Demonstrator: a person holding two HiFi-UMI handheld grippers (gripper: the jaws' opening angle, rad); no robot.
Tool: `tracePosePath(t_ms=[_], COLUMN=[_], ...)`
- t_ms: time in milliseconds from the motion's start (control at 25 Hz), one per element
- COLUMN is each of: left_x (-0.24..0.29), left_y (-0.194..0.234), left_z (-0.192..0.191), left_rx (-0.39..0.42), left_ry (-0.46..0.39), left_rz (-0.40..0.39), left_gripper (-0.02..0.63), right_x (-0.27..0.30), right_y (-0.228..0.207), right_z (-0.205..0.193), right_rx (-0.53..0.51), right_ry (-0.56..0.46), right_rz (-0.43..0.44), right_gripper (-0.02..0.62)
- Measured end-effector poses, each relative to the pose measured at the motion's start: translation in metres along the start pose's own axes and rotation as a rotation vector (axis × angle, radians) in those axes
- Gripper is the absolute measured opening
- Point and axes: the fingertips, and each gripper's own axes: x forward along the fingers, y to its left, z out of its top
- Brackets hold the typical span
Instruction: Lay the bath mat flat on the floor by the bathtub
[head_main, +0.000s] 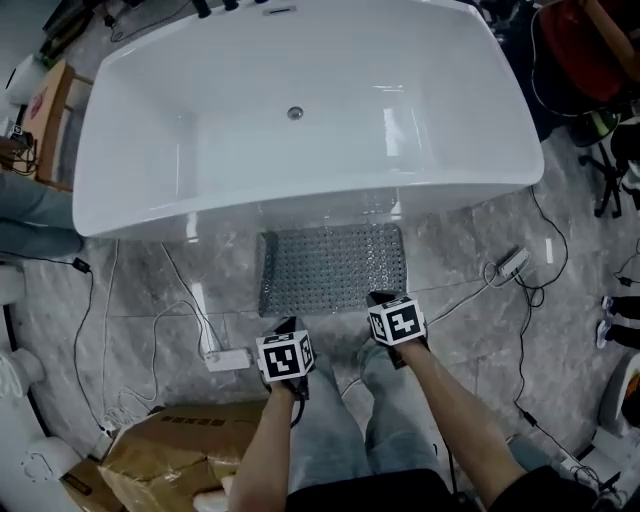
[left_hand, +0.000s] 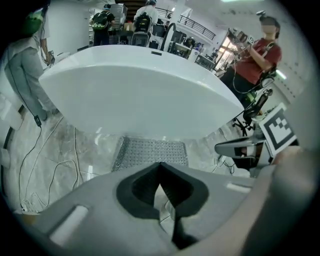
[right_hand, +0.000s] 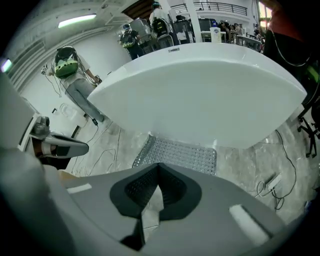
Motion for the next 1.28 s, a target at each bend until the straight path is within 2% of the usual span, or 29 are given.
tracePosePath(t_ms=[200,360,520,640,880,1120,1280], left_x=[-0.018,-0.057,-0.097,-0.120,-0.158,-0.202,-0.230], left_y=[-0.003,0.011,0.004,-0.004,-0.017,-0.023,-0.018], left_z=[0.033,0.064,0.086,0.101,0.123,0.146,0.162], left_rx=[-0.030,0.004,0.051,0.057,0.041,0.053,0.028], left_ry=[-0.027,-0.094,-0.166,-0.212,-0.299,-0.370,-0.431], left_rz=[-0.045,0.008,0.037,0.029,0.022,0.017,0.009], left_gripper=[0.005,0.005,0.005,0.005,0.005,0.005,0.005], right_x=[-0.012,-0.035,-0.080,-0.108,-0.168,-0.214,-0.239], right_y=[0.012,0.024,0.022,0.022,0.029,0.057,0.078], right_z=[0.041,0.072,0.097,0.116,0.163,0.201,0.221], right_rx=[0.062,0.156,0.211,0.191,0.219,0.135,0.070], right_ry=[-0.067,-0.174,-0.271,-0.326,-0.463,-0.540,-0.591], right_rz=[-0.012,-0.018,-0.027,-0.024,-0.006,0.022,0.024], right_gripper=[0.006,0.008,0.008,0.008,0.008,0.008,0.008])
